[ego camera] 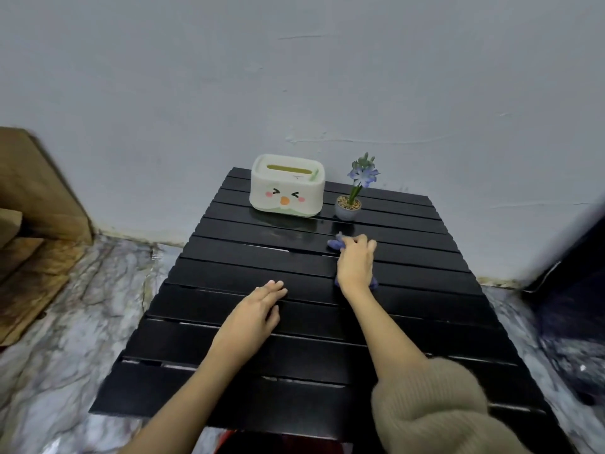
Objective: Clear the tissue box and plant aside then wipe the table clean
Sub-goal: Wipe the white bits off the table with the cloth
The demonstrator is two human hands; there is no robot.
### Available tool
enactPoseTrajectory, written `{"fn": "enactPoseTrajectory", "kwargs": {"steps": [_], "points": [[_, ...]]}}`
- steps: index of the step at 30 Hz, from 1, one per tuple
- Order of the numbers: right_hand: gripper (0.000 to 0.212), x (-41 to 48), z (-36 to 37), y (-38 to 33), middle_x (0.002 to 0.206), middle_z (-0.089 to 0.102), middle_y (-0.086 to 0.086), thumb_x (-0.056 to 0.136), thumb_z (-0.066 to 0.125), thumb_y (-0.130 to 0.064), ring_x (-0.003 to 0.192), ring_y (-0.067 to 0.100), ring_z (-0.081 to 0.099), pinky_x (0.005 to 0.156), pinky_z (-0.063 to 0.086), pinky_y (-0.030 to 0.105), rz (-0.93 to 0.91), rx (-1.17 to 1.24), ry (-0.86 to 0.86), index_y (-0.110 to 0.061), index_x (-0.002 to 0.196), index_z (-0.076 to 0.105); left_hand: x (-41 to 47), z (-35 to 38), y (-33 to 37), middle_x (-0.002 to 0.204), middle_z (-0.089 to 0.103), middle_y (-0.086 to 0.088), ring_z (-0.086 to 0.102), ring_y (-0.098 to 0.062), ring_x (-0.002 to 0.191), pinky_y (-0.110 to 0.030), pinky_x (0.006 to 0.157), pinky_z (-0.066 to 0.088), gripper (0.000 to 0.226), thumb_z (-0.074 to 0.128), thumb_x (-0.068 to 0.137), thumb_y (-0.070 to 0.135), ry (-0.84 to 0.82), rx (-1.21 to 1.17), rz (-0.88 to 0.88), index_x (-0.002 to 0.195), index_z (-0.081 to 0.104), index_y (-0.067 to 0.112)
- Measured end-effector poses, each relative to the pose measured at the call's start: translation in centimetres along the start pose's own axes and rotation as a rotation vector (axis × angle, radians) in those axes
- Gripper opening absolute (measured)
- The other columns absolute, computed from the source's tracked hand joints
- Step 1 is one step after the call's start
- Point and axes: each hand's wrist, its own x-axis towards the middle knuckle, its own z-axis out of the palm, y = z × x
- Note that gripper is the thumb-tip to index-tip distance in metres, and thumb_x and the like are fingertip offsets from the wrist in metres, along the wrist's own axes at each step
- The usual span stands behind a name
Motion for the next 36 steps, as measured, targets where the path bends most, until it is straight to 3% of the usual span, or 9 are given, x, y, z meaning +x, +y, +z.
{"fn": "enactPoseTrajectory", "kwargs": {"steps": [6,10,15,17,21,24,26,29,36], "points": [[0.027,-1.4,4.4,-8.9,0.114,0.05,0.011,0.09,0.046,-0.019,0.106,0.027,0.047,0.09,0.046,0.042,-0.226,0.223,-0.227,-0.014,0.114,0.057,-0.1,-0.1,0.1,0.147,0.038,0.004,0.028,-0.006,0.138,-0.015,0.111,0.014,0.042,0.043,0.091,0.011,0.009,-0.009,0.022,0.133,0.043,0.019],[0.026,-3.2,3.8,-8.6,0.117,0.048,0.008,0.09,0.045,-0.02,0.098,0.023,0.05,0.09,0.047,0.041,-0.355,0.247,-0.304,-0.017,0.113,0.059,-0.1,-0.3,0.1,0.144,0.043,0.002,0.032,-0.008,0.136,-0.019,0.111,0.021,0.043,0.045,0.09,0.009,-0.007,-0.023,0.037,0.132,0.044,0.019],[0.029,-3.9,1.8,-2.0,0.11,0.049,0.001,0.088,0.039,-0.03,0.079,0.007,0.043,0.083,0.046,0.03,-0.307,0.205,-0.153,-0.022,0.106,0.061,-0.6,-0.2,0.1,0.144,0.043,0.005,0.031,-0.007,0.137,-0.023,0.112,0.024,0.04,0.043,0.091,0.012,-0.021,0.012,0.016,0.129,0.047,0.019],[0.035,-4.0,0.3,2.1,0.109,0.056,0.0,0.083,0.033,-0.04,0.076,0.001,0.046,0.08,0.053,0.035,-0.24,0.202,-0.1,-0.029,0.102,0.061,-0.9,-0.4,0.2,0.144,0.042,0.006,0.03,-0.008,0.137,-0.027,0.114,0.027,0.039,0.042,0.091,0.012,-0.029,0.023,-0.003,0.129,0.047,0.02],[0.024,-4.9,-5.3,9.0,0.111,0.049,0.008,0.088,0.047,-0.011,0.072,0.018,0.058,0.078,0.054,0.038,0.003,0.185,-0.027,-0.019,0.105,0.062,-1.6,-0.7,0.5,0.145,0.041,0.006,0.029,-0.008,0.138,-0.029,0.114,0.029,0.039,0.039,0.092,0.012,-0.033,0.042,-0.032,0.129,0.047,0.02],[0.028,-6.9,-8.7,13.9,0.113,0.051,0.012,0.088,0.045,-0.007,0.066,-0.003,0.048,0.062,0.041,0.011,0.13,0.149,0.073,-0.018,0.107,0.062,-2.4,-1.0,0.4,0.146,0.04,0.005,0.029,-0.009,0.138,-0.029,0.114,0.028,0.039,0.039,0.092,0.012,-0.048,0.027,-0.032,0.13,0.046,0.02],[0.03,-8.9,-10.0,14.8,0.113,0.053,0.014,0.088,0.042,-0.007,0.071,-0.002,0.051,0.06,0.046,0.014,0.189,0.154,0.111,-0.023,0.107,0.06,-3.3,-1.2,0.1,0.146,0.04,0.004,0.028,-0.009,0.138,-0.03,0.114,0.028,0.039,0.041,0.092,0.013,-0.057,0.009,-0.042,0.129,0.046,0.02],[0.031,-12.1,-10.5,11.7,0.114,0.051,0.022,0.088,0.047,0.0,0.098,0.03,0.049,0.082,0.049,0.046,0.189,0.066,0.115,-0.006,0.116,0.057,-4.9,-1.7,-0.4,0.145,0.04,0.004,0.029,-0.01,0.138,-0.032,0.114,0.029,0.038,0.042,0.092,0.014,-0.061,-0.01,-0.057,0.128,0.046,0.02],[0.04,-18.4,-6.3,1.3,0.117,0.055,0.014,0.083,0.053,0.002,0.11,0.03,0.045,0.09,0.044,0.039,-0.113,0.074,-0.031,-0.012,0.122,0.055,-8.0,-2.7,-0.6,0.145,0.04,0.003,0.028,-0.012,0.138,-0.031,0.114,0.028,0.037,0.043,0.092,0.014,-0.048,-0.023,-0.085,0.129,0.046,0.018]]}}
